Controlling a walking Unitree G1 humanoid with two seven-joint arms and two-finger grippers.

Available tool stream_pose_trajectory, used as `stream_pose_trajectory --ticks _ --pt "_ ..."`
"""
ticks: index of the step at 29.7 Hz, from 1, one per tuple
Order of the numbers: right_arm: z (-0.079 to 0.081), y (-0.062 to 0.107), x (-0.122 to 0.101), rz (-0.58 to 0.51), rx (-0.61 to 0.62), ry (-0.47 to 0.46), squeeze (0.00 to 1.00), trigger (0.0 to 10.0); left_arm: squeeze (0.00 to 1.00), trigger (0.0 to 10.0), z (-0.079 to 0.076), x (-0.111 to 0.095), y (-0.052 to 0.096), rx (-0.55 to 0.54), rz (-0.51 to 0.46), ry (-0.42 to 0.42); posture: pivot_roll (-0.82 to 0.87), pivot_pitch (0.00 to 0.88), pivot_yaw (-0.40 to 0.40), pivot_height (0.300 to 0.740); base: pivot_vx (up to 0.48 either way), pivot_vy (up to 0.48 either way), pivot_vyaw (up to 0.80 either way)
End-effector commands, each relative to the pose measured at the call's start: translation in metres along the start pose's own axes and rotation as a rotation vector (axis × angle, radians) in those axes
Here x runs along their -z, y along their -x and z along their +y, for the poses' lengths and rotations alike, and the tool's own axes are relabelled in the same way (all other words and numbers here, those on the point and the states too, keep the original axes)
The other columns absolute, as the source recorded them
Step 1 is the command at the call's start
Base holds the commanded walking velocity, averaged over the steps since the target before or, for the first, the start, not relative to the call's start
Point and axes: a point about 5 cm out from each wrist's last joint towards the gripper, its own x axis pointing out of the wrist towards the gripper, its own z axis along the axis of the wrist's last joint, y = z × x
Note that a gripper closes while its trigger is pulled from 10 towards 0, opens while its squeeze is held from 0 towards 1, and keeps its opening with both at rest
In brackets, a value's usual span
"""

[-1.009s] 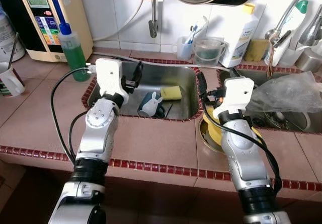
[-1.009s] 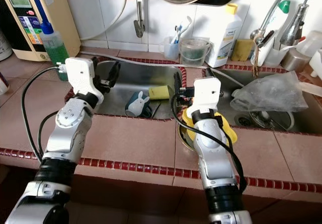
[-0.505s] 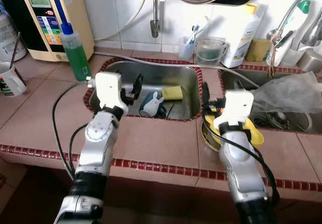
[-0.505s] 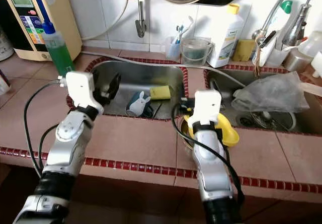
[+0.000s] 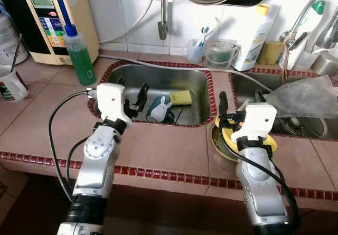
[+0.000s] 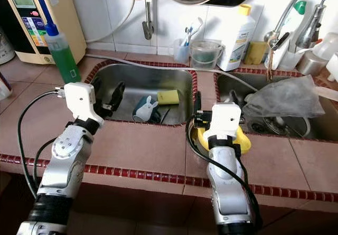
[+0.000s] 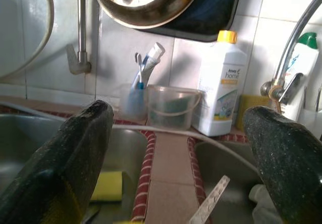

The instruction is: Kitchen organization

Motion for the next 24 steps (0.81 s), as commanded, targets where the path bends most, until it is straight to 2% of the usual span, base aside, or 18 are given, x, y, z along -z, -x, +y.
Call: stream_pose_trajectory --ticks 1,6,24 --pt "0.0009 0.0018 -0.0024 -0.004 -0.012 -0.003 0.00 10.0 0.00 10.0 -0.0008 -0.0012 0.0032 0.006 0.005 -0.016 -0.09 0.000 0.028 0.740 0.000 0.000 0.00" --pt "0.0047 0.0025 -0.0028 -0.003 -0.021 -0.009 0.00 10.0 0.00 10.0 -0.0051 -0.0001 0.0057 0.015 0.011 -0.014 -0.09 0.000 0.028 0.740 0.000 -0.068 0.00" --pt "0.0103 0.0039 -0.0055 -0.006 -0.055 -0.021 0.00 10.0 0.00 10.0 -0.0066 -0.0010 0.0074 0.014 0.029 -0.016 -0.09 0.000 0.023 0.740 0.000 -0.462 0.00"
